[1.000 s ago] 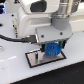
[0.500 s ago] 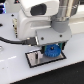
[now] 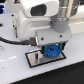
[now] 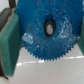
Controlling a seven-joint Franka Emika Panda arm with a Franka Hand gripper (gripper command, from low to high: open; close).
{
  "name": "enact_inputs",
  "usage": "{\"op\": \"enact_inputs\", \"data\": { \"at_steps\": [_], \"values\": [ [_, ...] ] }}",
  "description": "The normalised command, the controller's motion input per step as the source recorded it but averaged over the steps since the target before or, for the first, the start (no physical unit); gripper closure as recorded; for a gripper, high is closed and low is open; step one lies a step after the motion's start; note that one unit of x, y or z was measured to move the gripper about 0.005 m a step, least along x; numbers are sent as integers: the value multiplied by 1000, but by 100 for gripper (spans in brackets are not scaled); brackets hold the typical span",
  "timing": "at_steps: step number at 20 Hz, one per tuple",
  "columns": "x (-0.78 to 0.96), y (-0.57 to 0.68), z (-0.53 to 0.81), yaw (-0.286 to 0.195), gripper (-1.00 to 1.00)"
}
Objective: Insert the blue gear onto the right peg, followed by the red gear
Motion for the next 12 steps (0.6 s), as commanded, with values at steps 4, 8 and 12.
{"op": "enact_inputs", "data": {
  "at_steps": [4, 8, 12],
  "values": [
    [135, 26, -69, 0, 100],
    [98, 15, -56, 0, -100],
    [10, 0, -269, 0, -100]
  ]
}}
